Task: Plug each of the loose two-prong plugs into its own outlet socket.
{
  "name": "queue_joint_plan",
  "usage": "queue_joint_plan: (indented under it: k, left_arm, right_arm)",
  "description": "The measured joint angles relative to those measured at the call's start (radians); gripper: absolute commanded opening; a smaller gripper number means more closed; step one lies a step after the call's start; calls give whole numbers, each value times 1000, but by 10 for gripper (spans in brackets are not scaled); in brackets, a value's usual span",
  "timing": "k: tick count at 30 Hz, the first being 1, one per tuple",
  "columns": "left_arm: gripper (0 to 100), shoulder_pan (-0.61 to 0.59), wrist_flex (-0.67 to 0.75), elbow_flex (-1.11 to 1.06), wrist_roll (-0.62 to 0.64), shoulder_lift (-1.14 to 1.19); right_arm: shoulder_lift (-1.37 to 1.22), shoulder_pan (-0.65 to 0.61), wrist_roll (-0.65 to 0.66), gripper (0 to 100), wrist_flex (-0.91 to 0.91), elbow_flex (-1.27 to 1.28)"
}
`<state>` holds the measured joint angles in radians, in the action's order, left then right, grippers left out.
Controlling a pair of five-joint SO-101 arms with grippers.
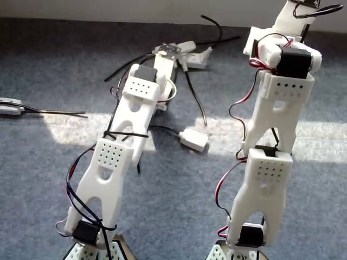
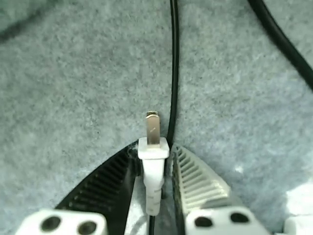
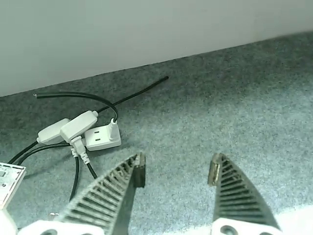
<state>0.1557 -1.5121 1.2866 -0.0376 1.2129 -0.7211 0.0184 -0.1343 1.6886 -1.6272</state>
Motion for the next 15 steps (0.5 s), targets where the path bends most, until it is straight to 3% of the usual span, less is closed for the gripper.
queue_joint_plan:
  k: [7, 15]
  left_arm:
    - [5, 20, -109, 293, -2, 23]
    - [5, 169, -184, 324, 0, -123]
  right_arm:
    - [0, 84, 0, 213, -54, 0]
    - [0, 123, 0, 213, -83, 0]
